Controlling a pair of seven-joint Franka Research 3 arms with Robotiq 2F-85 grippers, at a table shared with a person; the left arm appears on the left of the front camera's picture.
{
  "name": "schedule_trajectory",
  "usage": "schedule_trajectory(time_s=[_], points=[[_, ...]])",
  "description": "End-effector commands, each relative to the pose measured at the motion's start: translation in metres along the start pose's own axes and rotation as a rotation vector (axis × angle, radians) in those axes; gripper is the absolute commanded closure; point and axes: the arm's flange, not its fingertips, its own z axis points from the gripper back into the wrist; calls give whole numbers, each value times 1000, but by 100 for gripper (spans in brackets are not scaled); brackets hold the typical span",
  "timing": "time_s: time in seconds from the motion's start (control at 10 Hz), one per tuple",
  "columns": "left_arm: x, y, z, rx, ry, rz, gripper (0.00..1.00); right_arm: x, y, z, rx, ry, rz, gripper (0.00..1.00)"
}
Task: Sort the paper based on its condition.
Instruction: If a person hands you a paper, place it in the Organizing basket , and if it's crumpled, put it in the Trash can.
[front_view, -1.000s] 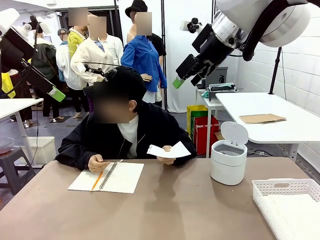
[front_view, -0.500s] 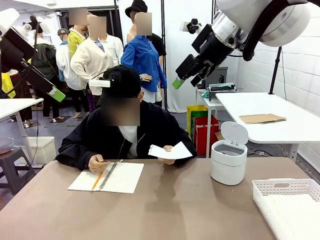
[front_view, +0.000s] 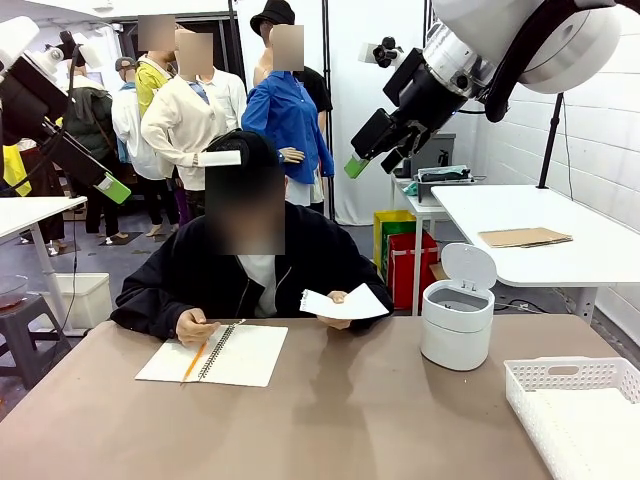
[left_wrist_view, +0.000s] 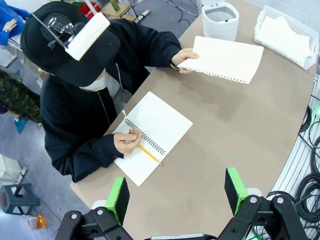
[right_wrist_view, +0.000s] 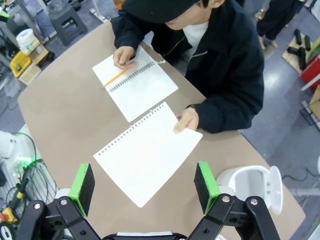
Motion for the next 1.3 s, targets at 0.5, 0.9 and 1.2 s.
schedule_trajectory(time_s=[0.5, 0.9, 1.2], points=[[0, 0, 1, -1, -2, 1, 0, 0, -1, 0, 0, 0, -1, 0], [0, 0, 1, -1, -2, 1, 0, 0, -1, 0, 0, 0, -1, 0], [0, 0, 1, -1, -2, 1, 0, 0, -1, 0, 0, 0, -1, 0]])
